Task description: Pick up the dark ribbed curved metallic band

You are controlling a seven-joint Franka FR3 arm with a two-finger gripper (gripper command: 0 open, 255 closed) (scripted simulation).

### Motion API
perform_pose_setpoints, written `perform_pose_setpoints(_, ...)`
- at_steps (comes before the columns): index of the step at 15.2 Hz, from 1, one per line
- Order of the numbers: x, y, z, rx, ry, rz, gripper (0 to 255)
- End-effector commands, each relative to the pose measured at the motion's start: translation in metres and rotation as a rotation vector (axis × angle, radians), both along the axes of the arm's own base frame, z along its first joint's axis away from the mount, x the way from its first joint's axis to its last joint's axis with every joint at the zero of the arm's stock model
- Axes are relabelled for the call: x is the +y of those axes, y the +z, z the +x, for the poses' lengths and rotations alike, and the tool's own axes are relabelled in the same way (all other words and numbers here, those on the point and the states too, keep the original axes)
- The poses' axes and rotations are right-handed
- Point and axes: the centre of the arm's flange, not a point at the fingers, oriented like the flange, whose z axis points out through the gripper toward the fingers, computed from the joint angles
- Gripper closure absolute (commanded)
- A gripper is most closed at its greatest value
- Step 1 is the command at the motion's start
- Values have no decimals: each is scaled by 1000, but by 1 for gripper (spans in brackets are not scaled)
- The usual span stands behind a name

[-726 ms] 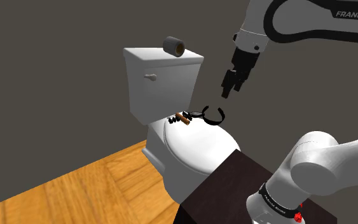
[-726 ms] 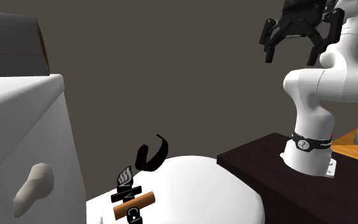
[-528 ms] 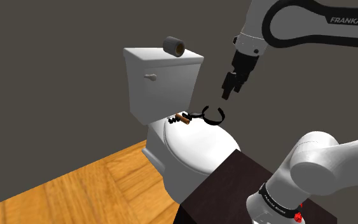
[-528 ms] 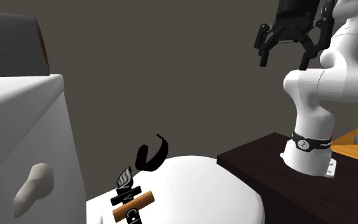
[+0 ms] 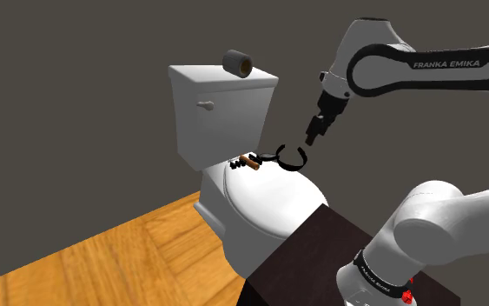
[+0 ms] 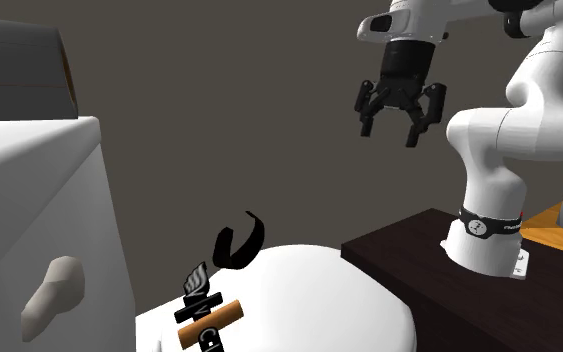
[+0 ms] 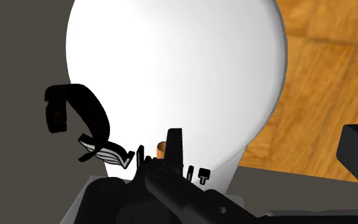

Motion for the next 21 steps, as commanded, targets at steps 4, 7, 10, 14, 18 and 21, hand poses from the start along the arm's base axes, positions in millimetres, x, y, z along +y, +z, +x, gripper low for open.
perform_pose_setpoints(4,-51,-38,13,-31,32,-13,0)
perform_pose_setpoints(7,-81,-60,21,-49,51,-20,0)
perform_pose_setpoints(10,-112,-83,30,-66,69,-27,0)
perform_pose_setpoints(14,-152,-112,43,-90,93,-36,0)
perform_pose_setpoints(18,-192,-140,58,-113,118,-45,0)
perform_pose_setpoints(21,-222,-161,70,-131,136,-52,0)
